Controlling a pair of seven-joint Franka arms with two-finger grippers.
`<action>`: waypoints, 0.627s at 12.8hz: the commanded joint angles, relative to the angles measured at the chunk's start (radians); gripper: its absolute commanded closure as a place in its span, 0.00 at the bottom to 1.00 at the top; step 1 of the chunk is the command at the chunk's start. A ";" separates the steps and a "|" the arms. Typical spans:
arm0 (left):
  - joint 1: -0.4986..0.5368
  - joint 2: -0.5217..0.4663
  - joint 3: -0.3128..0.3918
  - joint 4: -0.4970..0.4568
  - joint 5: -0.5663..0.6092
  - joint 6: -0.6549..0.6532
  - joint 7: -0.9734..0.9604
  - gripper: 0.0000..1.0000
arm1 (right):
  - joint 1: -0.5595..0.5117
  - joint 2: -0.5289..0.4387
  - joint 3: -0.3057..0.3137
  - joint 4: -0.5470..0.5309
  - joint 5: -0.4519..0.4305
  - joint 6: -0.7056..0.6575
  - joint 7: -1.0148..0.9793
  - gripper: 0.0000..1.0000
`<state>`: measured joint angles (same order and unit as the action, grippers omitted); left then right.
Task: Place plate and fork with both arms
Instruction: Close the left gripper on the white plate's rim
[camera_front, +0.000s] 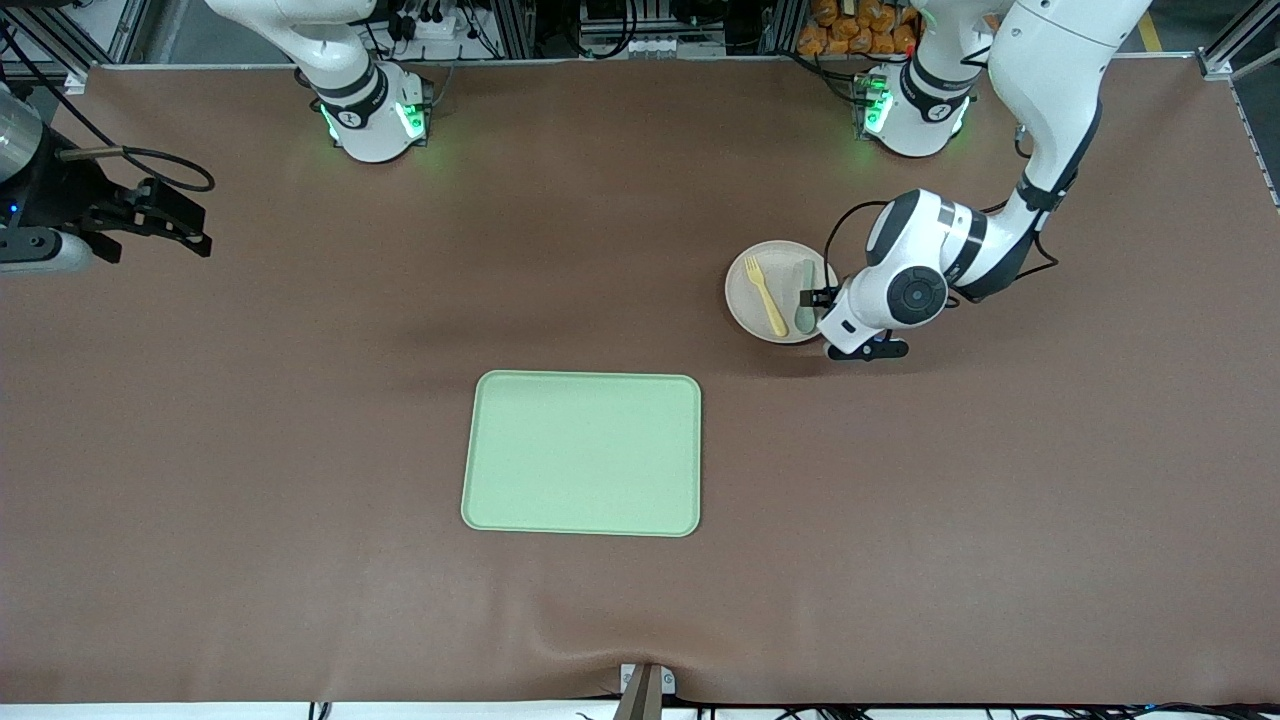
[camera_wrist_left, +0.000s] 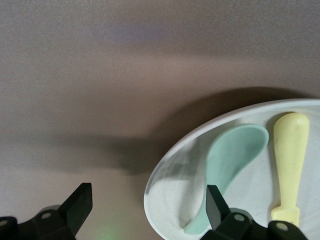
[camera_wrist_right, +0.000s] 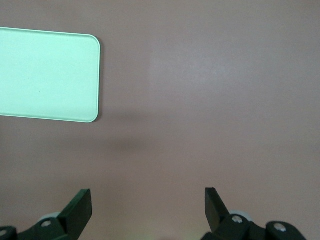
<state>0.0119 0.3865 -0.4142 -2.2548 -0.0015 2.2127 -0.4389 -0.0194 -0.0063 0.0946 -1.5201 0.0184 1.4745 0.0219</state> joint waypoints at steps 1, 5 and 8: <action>0.005 0.005 -0.002 -0.005 0.008 0.010 -0.023 0.00 | 0.006 -0.011 -0.004 -0.002 0.003 -0.005 -0.005 0.00; 0.006 0.003 -0.002 -0.022 0.009 0.005 -0.023 0.00 | 0.004 -0.011 -0.004 -0.002 0.003 -0.006 -0.005 0.00; 0.008 0.000 -0.002 -0.043 0.009 0.005 -0.023 0.00 | 0.006 -0.011 -0.004 -0.002 0.003 -0.006 -0.005 0.00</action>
<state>0.0143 0.3955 -0.4120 -2.2745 -0.0015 2.2126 -0.4390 -0.0194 -0.0063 0.0946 -1.5201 0.0184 1.4745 0.0219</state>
